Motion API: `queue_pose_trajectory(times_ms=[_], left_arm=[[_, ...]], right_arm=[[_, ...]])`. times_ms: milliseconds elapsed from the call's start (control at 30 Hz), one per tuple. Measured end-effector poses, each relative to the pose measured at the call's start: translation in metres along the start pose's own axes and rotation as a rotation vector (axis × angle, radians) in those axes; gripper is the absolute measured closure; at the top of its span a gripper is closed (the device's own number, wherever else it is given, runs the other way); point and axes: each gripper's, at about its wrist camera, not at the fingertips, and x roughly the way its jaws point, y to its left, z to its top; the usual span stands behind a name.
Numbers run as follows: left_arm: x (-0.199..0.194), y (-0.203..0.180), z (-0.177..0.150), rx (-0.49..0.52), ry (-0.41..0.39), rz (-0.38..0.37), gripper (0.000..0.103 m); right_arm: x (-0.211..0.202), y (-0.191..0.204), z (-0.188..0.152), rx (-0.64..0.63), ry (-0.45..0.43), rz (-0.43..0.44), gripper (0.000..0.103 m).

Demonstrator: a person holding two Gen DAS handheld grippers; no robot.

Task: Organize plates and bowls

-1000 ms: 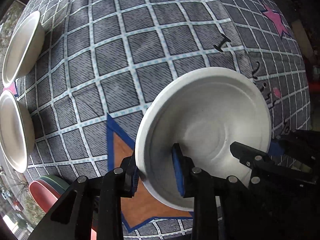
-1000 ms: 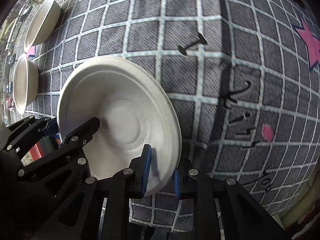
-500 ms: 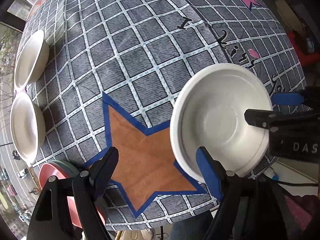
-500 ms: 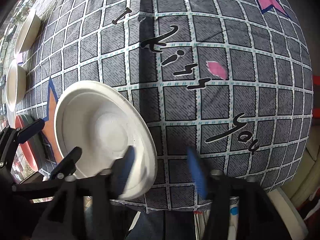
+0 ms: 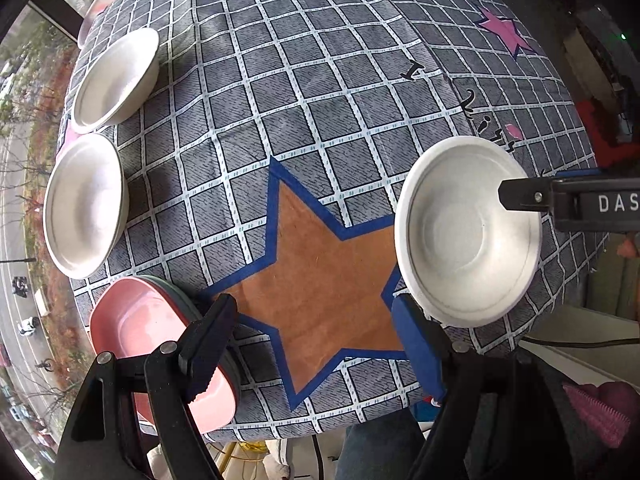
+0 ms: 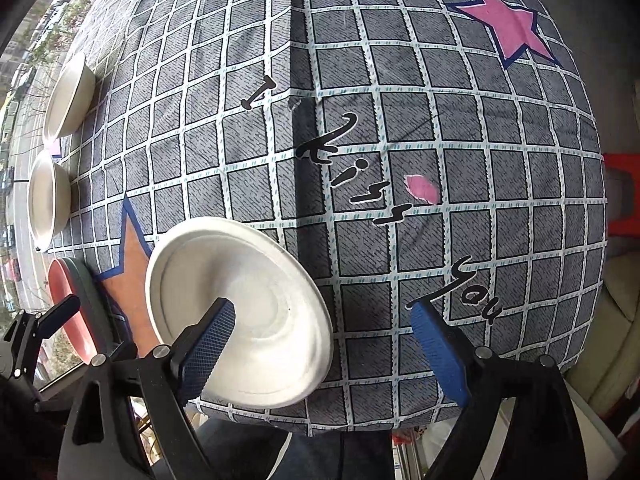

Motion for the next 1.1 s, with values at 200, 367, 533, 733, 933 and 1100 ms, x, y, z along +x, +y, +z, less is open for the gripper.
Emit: queue_pose_trajectory(times_ms=[200,367,533,733,933,1100], left_arm=[[-0.01,0.048,-0.011,-0.073,-0.032,-0.001,0.02],[-0.012,0.088,-0.002,-0.156,-0.046,0.015,0.02],[-0.012,0.128,0.012,-0.271,-0.064,0.064,0.02],[-0.004,0.189,0.019,-0.449,-0.065,0.123,0.02],[0.01,0.233,0.019,-0.546,-0.045,0.157,0.02],[0.015,0.258,0.021,-0.597,-0.051,0.184,0.02]], right_arm=[[-0.015,0.073,0.02,-0.038,-0.011,-0.007,0.012],[-0.034,0.129,0.053,-0.089,-0.025,-0.02,0.012],[-0.047,0.195,0.087,-0.157,-0.032,-0.029,0.012],[-0.064,0.269,0.099,-0.281,-0.028,-0.022,0.012],[-0.072,0.336,0.097,-0.385,-0.015,0.007,0.012],[-0.079,0.376,0.107,-0.407,-0.015,0.035,0.012]])
